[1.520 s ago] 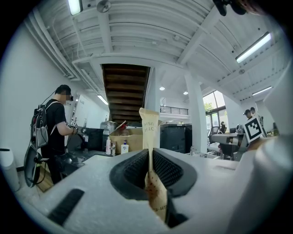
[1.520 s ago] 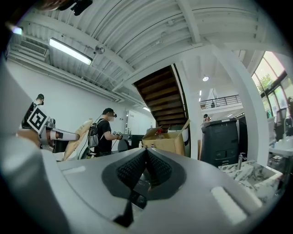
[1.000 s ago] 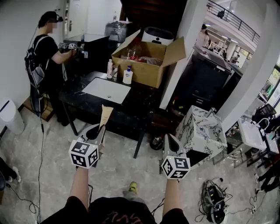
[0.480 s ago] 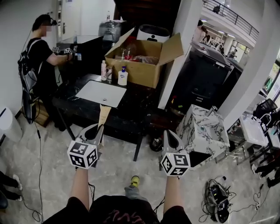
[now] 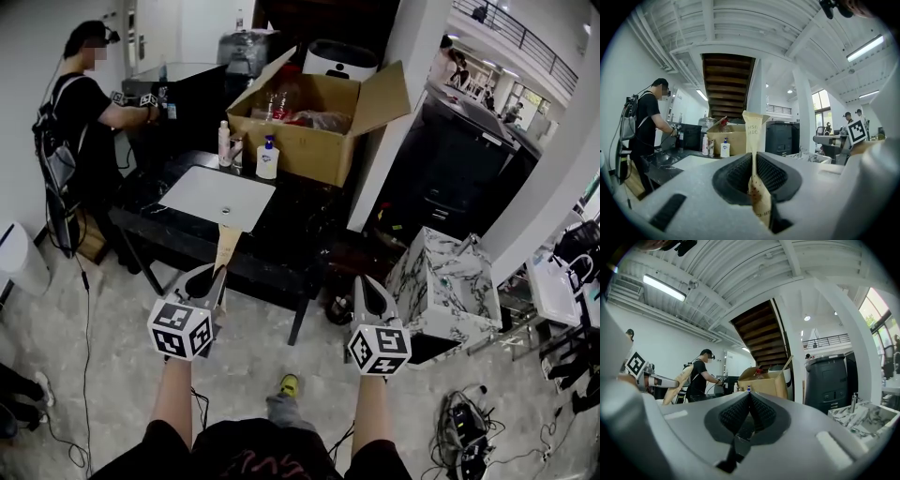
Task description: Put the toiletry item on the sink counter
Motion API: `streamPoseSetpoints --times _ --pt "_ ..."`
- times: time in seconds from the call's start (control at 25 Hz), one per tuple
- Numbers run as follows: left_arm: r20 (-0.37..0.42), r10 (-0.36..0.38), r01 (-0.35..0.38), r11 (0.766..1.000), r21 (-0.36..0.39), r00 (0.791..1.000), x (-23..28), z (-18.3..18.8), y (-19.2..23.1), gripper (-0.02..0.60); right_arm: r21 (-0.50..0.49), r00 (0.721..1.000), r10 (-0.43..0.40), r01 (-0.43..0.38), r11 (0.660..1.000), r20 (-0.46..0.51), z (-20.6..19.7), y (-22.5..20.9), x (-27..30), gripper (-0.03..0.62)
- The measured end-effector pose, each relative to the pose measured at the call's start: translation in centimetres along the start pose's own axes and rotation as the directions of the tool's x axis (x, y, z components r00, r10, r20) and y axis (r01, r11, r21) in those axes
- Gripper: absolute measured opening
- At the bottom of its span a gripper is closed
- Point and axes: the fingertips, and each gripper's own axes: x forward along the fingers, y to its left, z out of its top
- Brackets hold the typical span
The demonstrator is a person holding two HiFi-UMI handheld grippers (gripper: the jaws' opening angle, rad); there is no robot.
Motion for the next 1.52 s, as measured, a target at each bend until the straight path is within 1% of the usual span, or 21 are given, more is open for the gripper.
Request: streamPoseSetpoints --times 0.24,0.48,0.68,0.92,1.16,1.36,1.52 --pt "-0.030 0.009 -0.009 1.000 -0.006 1.000 4.1 -0.6 1.9 0.033 0.012 1.000 0.015 -0.014 1.000 -0.021 -1.3 -1.5 4.4 0.003" --pt "-0.059 0.015 -0.016 1.000 -0.005 0.998 9.6 -0.9 3.2 0.034 0.018 0.999 0.022 -0.021 1.000 -0.039 -2.0 -4.7 9.4 0.003" --pt "-0.075 0.033 -0.034 0.999 -0.002 0.997 14.7 -0.1 4.0 0.034 0.025 0.998 0.045 -0.044 0.999 -0.052 -2.0 -7.9 14.3 0.003" --pt "-0.078 0.068 -0.068 0.998 -0.005 0.995 19.9 1.1 4.6 0.034 0.040 0.995 0.088 -0.087 0.995 -0.042 -1.3 -11.3 20.1 0.003" --pt "-0.089 0.105 -0.105 0.994 0.006 0.990 22.3 2.0 4.6 0.034 0.047 0.990 0.135 -0.133 0.990 -0.036 -0.5 -12.9 23.4 0.003" --pt "-0.083 0.123 -0.124 0.992 0.000 0.989 23.4 2.5 5.0 0.034 0.062 0.989 0.140 -0.138 0.989 -0.036 -0.6 -13.9 24.4 0.003" --pt "-0.087 0.115 -0.115 0.993 -0.003 0.990 24.6 2.5 4.8 0.034 0.064 0.989 0.140 -0.137 0.989 -0.045 -1.0 -14.5 25.1 0.003"
